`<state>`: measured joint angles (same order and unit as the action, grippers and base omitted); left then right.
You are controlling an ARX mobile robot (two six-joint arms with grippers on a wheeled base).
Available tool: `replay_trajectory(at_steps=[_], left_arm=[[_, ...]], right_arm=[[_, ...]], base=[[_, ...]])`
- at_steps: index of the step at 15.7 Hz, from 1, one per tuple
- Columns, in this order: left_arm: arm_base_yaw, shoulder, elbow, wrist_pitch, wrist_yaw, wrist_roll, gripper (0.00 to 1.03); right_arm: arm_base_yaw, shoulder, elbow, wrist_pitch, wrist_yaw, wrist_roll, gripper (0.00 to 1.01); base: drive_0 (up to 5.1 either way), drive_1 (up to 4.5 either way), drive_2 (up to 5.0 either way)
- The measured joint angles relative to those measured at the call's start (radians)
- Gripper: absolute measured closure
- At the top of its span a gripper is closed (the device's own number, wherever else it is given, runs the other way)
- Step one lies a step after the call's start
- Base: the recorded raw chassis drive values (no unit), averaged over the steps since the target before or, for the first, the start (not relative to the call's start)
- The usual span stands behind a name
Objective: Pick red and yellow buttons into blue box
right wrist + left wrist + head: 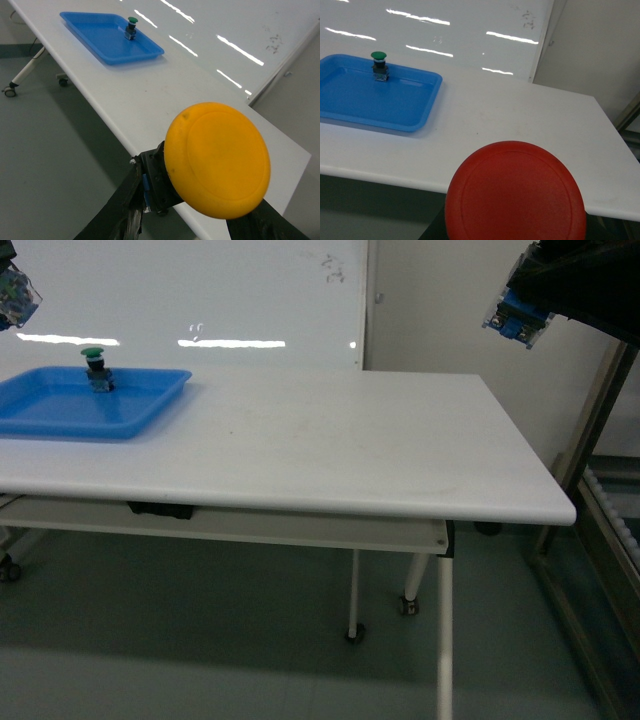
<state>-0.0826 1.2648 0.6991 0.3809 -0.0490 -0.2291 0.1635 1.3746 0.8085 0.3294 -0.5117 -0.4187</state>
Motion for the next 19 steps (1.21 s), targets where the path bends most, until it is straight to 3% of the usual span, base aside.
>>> replay_trajectory(at_steps=[19], left_arm=[[0.000, -0.002, 0.000, 0.002, 0.000, 0.000, 0.79]], right_arm=[[0.000, 0.000, 0.000, -0.002, -0.001, 0.000, 0.64]], base=[[4.8, -2.23, -2.2]])
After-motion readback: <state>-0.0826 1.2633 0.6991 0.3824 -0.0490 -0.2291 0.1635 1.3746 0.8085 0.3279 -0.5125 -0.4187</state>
